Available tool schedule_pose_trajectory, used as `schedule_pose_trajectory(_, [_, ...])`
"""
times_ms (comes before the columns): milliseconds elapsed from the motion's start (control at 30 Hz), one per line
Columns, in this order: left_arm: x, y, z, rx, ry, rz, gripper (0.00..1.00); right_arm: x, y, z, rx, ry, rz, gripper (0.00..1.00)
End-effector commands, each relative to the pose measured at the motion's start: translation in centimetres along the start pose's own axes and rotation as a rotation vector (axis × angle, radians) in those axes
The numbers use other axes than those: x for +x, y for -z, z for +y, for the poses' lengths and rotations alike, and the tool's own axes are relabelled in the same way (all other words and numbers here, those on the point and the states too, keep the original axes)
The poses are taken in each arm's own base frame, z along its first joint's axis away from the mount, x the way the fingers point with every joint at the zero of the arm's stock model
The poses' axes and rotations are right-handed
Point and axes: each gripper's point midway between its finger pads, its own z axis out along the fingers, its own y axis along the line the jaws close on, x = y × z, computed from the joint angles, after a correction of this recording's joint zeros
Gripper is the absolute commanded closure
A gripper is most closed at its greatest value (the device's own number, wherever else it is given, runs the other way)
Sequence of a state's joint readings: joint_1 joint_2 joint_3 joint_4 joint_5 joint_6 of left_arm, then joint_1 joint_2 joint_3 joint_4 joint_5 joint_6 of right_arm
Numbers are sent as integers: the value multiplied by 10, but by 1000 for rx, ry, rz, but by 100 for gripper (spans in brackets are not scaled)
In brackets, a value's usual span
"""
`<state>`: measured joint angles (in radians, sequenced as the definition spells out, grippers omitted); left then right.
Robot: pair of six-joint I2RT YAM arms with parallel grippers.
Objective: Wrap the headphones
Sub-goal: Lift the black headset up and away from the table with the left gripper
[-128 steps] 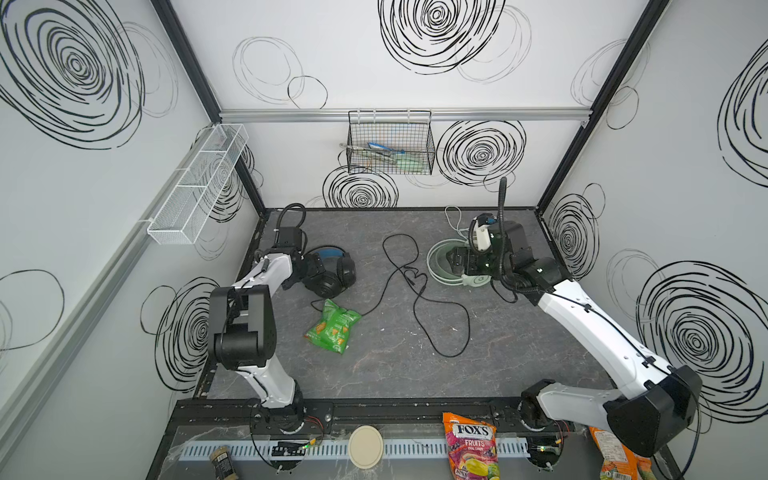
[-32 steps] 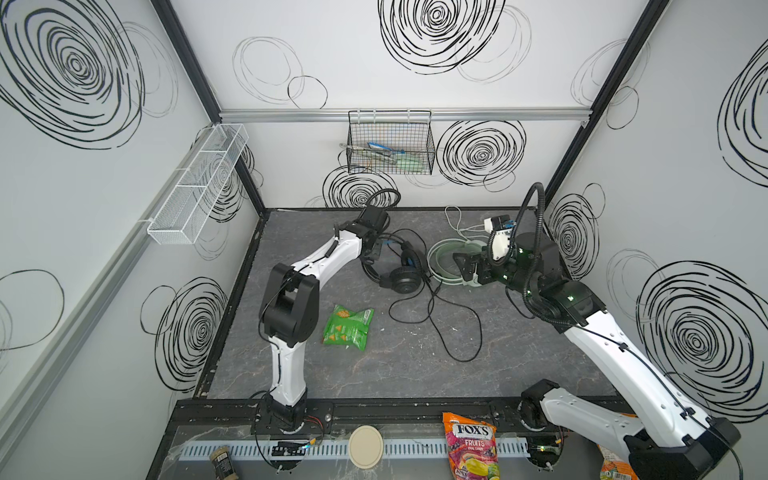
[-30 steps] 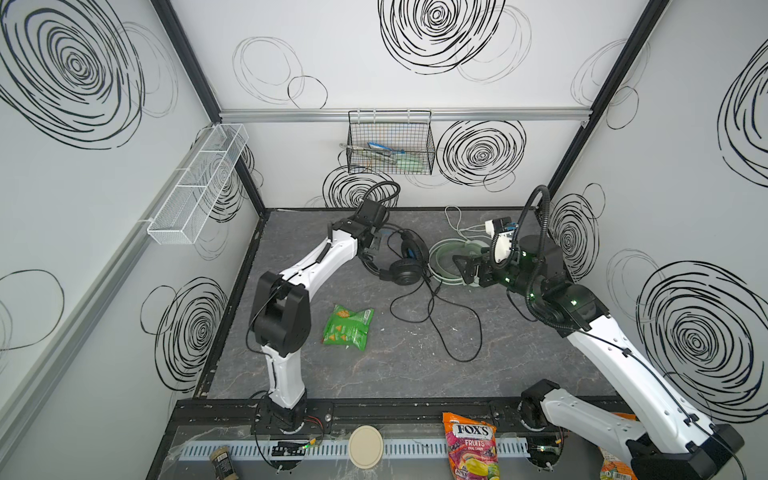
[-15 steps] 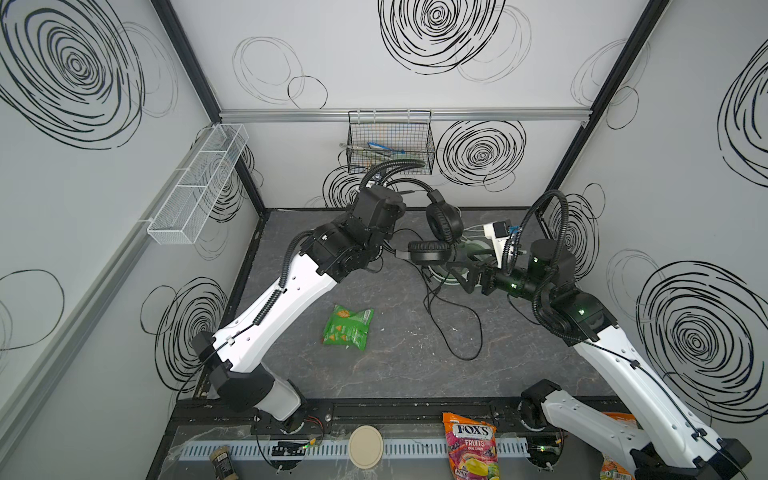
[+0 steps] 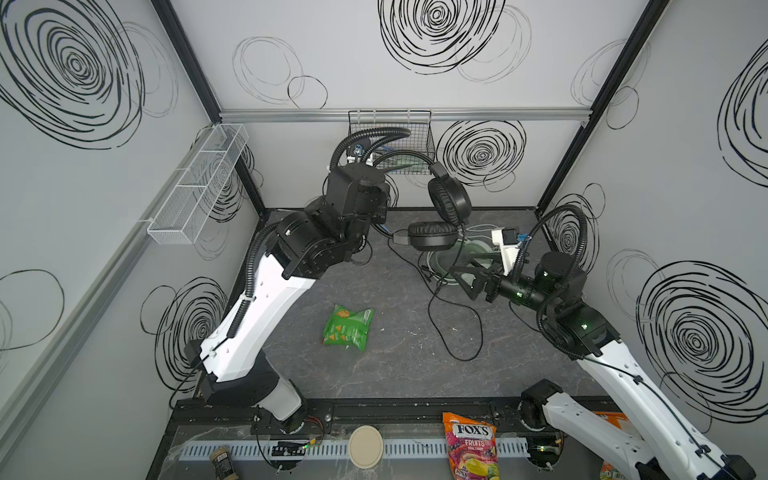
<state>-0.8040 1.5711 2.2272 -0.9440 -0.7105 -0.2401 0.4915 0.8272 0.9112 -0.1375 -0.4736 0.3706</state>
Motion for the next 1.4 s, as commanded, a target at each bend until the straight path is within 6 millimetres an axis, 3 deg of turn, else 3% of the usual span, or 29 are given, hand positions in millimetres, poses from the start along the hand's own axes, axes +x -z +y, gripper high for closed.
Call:
schedule_pose_trajectory(0, [-14, 10, -2, 47, 108, -35, 100, -11, -5, 8, -60, -3, -44, 3])
schedule_pose_trajectory(200, [-29, 24, 1, 122, 188, -74, 100, -7, -14, 7, -88, -25, -42, 3])
schedule_pose_trajectory(700, [-76, 70, 26, 310, 433, -168, 100, 46, -39, -24, -66, -72, 38, 3])
schedule_pose_trajectory(933, [-74, 72, 24, 352, 454, -142, 100, 45, -54, -29, -73, -74, 41, 3])
schedule_pose_trajectory(1367, [-66, 65, 29, 381, 486, -100, 100, 47, -64, -14, -91, 63, 10, 3])
